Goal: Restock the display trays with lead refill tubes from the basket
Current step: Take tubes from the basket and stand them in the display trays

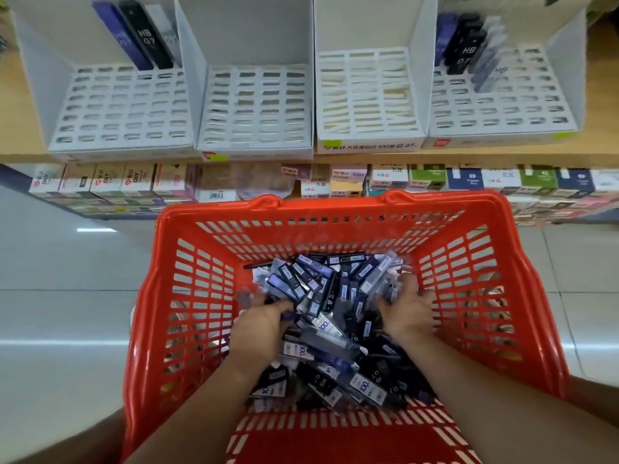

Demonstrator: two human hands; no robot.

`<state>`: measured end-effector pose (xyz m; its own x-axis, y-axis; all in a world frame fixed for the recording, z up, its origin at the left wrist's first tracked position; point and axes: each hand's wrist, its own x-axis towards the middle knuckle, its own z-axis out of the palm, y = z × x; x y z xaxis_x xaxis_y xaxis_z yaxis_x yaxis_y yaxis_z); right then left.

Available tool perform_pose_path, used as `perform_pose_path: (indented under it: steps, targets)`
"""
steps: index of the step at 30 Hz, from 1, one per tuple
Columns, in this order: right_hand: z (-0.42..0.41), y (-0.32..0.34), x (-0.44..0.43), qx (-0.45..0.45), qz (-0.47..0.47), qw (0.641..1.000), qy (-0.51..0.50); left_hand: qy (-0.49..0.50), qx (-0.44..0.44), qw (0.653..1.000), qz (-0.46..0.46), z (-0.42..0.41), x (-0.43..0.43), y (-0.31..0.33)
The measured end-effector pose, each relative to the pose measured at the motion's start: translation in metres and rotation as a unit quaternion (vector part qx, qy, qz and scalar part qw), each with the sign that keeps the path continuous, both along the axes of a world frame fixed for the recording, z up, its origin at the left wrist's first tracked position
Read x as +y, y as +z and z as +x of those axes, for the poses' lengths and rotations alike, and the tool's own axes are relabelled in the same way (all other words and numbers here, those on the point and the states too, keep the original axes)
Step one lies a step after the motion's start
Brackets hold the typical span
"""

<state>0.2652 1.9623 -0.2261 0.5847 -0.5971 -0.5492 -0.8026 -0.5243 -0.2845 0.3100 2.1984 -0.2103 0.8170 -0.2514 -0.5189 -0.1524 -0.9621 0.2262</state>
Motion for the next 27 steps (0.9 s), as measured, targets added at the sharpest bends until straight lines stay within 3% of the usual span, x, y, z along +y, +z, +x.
perform_pose_path:
  steps: [3, 6, 10, 13, 18, 23, 27]
  targets:
    - [-0.002, -0.002, 0.011, -0.076, 0.082, 0.994, 0.003, 0.009, -0.041, 0.999, 0.003, 0.010, 0.003, 0.010]
    - [0.001, -0.003, 0.032, -0.089, 0.159, 0.983, -0.013, 0.064, -0.048, 0.997, -0.022, 0.021, 0.007, 0.015]
    - [0.001, -0.003, 0.047, -0.118, 0.131, 0.984, -0.021, 0.175, -0.023, 0.977, -0.121, 0.026, -0.008, 0.016]
    - [0.008, 0.006, 0.046, -0.155, 0.117, 0.981, -0.024, 0.215, -0.036, 0.968, -0.121, 0.027, -0.023, 0.011]
    - [0.028, 0.021, 0.068, -0.049, 0.150, 0.987, 0.021, 0.338, 0.001, 0.938, -0.084, 0.038, -0.050, 0.007]
    - [0.038, 0.016, 0.084, 0.044, 0.069, 0.993, 0.090, 0.419, 0.019, 0.905, -0.078, 0.051, -0.069, -0.001]
    - [0.045, 0.012, 0.089, 0.055, 0.119, 0.991, 0.005, 0.430, -0.029, 0.892, -0.139, 0.053, -0.052, -0.011]
